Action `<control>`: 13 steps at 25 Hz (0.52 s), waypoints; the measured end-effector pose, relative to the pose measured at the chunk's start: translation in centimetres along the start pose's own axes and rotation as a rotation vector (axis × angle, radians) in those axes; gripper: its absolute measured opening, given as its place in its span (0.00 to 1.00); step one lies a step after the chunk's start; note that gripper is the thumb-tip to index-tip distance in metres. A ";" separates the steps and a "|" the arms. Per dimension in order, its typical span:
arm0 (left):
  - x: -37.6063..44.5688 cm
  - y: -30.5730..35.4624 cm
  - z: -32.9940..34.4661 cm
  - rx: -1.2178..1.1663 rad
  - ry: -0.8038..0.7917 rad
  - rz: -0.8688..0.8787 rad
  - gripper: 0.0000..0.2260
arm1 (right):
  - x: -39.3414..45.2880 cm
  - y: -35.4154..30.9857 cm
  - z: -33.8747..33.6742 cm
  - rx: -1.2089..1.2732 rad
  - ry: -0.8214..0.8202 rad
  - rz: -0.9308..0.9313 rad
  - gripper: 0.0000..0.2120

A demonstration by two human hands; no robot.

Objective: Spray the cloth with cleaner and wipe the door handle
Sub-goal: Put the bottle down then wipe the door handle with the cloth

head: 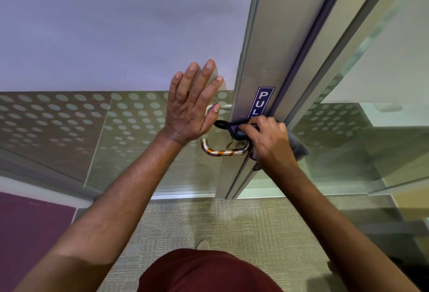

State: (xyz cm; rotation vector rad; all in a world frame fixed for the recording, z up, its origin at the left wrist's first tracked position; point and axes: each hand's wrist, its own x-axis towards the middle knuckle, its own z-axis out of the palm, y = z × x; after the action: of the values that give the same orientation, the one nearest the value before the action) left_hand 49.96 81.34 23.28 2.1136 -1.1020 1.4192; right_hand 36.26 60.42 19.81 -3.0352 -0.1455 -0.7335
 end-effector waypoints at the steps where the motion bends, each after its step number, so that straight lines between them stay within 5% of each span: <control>1: 0.0 0.0 -0.1 0.001 -0.004 -0.001 0.24 | 0.0 -0.3 0.0 0.021 0.010 0.044 0.15; 8: 0.0 0.1 0.0 0.006 -0.001 -0.008 0.25 | 1.2 -1.8 -2.0 0.207 -0.197 0.085 0.18; 13: 0.0 0.1 0.1 0.016 0.009 -0.018 0.25 | 1.9 -1.3 -4.4 0.321 0.353 0.192 0.18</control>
State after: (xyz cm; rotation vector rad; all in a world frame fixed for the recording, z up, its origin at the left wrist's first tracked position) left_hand 49.95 81.23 23.22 2.1205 -1.0692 1.4322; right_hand 35.79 61.72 24.56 -2.5299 0.0318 -1.0896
